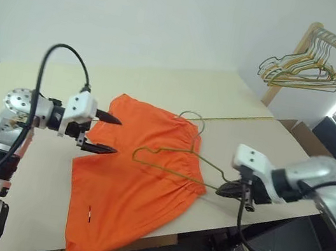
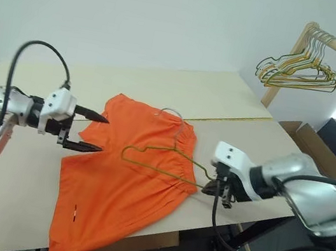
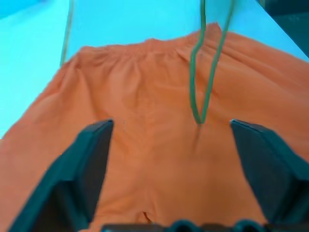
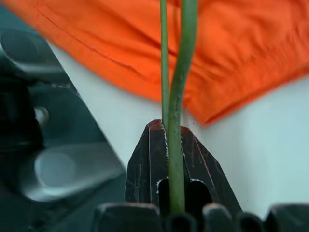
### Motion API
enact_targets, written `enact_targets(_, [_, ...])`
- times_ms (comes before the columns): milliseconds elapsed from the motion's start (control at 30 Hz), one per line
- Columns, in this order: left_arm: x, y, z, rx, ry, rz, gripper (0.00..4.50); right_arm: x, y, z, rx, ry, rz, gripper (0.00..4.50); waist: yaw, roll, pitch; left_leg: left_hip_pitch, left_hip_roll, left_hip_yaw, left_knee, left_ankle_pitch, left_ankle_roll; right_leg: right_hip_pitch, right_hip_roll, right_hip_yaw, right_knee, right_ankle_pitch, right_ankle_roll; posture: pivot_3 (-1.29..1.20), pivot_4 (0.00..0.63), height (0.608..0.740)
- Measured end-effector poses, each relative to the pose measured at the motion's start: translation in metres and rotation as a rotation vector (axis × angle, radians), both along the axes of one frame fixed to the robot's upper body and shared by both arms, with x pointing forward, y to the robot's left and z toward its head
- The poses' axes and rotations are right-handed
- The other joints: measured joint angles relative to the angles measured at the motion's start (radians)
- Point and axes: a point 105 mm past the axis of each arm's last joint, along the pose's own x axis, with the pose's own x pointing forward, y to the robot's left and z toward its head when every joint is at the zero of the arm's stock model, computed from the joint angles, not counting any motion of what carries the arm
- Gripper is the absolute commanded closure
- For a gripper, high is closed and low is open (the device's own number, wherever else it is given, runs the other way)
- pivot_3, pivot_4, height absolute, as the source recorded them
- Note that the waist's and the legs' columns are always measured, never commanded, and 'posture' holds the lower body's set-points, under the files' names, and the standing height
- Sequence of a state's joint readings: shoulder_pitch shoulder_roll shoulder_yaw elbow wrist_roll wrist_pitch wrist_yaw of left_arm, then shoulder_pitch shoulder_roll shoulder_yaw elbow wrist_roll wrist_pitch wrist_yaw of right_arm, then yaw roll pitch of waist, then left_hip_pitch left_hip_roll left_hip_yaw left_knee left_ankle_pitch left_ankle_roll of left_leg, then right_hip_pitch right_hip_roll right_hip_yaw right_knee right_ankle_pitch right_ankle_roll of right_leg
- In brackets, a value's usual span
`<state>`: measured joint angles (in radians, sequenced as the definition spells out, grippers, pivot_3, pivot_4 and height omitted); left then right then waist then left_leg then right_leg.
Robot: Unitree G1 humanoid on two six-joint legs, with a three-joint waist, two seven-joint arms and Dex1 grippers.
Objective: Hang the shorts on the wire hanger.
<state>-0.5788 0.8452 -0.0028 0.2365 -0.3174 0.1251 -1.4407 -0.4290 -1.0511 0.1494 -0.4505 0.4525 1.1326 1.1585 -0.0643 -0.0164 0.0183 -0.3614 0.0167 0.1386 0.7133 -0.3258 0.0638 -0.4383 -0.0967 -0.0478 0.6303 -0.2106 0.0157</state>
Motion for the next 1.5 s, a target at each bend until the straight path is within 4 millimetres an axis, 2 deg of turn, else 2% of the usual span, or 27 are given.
enact_targets(67, [-0.001,0.002,0.004,-0.044,-0.019,0.040,0.02,0.000,-0.014,-0.008,0.043,0.054,-0.156,4.50,-0.001,0.000,0.000,0.000,0.000,0.000,0.000,0.000,0.000,0.000,0.000,0.001,0.000,0.001,0.001,-0.05,0.000,0.740])
enact_targets(167, [-0.009,-0.012,0.004,-0.123,-0.033,0.051,0.02,0.010,-0.043,-0.021,0.142,0.150,-0.481,4.50,0.004,-0.001,0.000,0.002,0.000,0.001,0.001,-0.001,0.001,0.002,-0.001,0.002,0.000,0.002,0.002,-0.06,0.000,0.740])
enact_targets(267, [-0.025,-0.026,0.002,-0.156,-0.011,0.006,0.02,0.010,-0.074,-0.040,0.183,0.270,-0.763,4.50,0.007,-0.001,0.000,0.002,-0.001,0.001,0.001,-0.001,0.001,0.002,0.000,0.003,0.000,0.002,0.002,-0.06,0.000,0.740])
enact_targets(333, [-0.029,-0.030,0.003,-0.166,-0.021,-0.001,0.02,0.009,-0.081,-0.047,0.192,0.312,-0.830,4.50,0.008,0.000,-0.001,0.003,-0.001,0.001,0.001,-0.001,0.001,0.003,0.000,0.003,0.000,0.002,0.002,-0.06,0.000,0.740])
enact_targets(433, [-0.031,-0.036,0.005,-0.181,-0.040,-0.001,0.02,0.009,-0.079,-0.052,0.245,0.370,-0.849,4.50,0.007,0.000,-0.001,0.007,-0.001,0.002,0.000,-0.001,0.001,0.007,0.001,0.004,-0.001,0.002,0.002,-0.05,0.000,0.740])
enact_targets(567, [-0.030,-0.037,0.006,-0.192,-0.043,0.015,0.02,0.009,-0.070,-0.048,0.330,0.419,-0.804,4.50,0.005,0.000,-0.001,0.010,0.000,0.001,0.000,-0.001,0.002,0.011,0.001,0.004,-0.003,0.002,0.002,-0.03,0.000,0.740])
enact_targets(733, [-0.038,-0.037,-0.002,-0.184,-0.018,0.018,0.02,0.000,-0.063,-0.037,0.388,0.461,-0.726,4.50,0.011,0.001,0.000,0.009,0.000,0.001,-0.001,-0.002,0.002,0.011,0.001,0.004,-0.005,0.002,0.002,-0.02,0.000,0.740])
enact_targets(933, [-0.045,-0.035,-0.006,-0.174,-0.017,0.031,0.02,-0.008,-0.052,-0.038,0.416,0.505,-0.667,4.50,0.023,0.001,0.000,0.009,0.000,0.001,-0.001,-0.002,0.002,0.011,0.001,0.004,-0.005,0.002,0.003,-0.01,0.000,0.740])
enact_targets(1100, [-0.046,-0.034,-0.006,-0.167,-0.013,0.039,0.02,-0.005,-0.059,-0.045,0.393,0.509,-0.725,4.50,0.034,0.001,0.000,0.009,-0.001,0.001,-0.001,-0.003,0.003,0.011,0.001,0.004,-0.005,0.002,0.003,0.00,0.000,0.740])
enact_targets(1267, [-0.051,-0.033,-0.003,-0.202,-0.015,0.042,0.02,-0.002,-0.074,-0.042,0.393,0.459,-0.804,4.50,0.043,0.001,0.000,0.009,0.000,0.001,-0.001,-0.003,0.002,0.011,0.001,0.004,-0.006,0.002,0.003,-0.01,0.000,0.740])
enact_targets(1500, [-0.058,-0.033,-0.008,-0.221,0.008,0.041,0.02,-0.015,-0.076,-0.057,0.371,0.486,-0.839,4.50,0.047,0.001,0.000,0.010,-0.001,0.002,-0.001,-0.003,0.002,0.012,0.001,0.004,-0.005,0.002,0.003,-0.01,0.000,0.740])
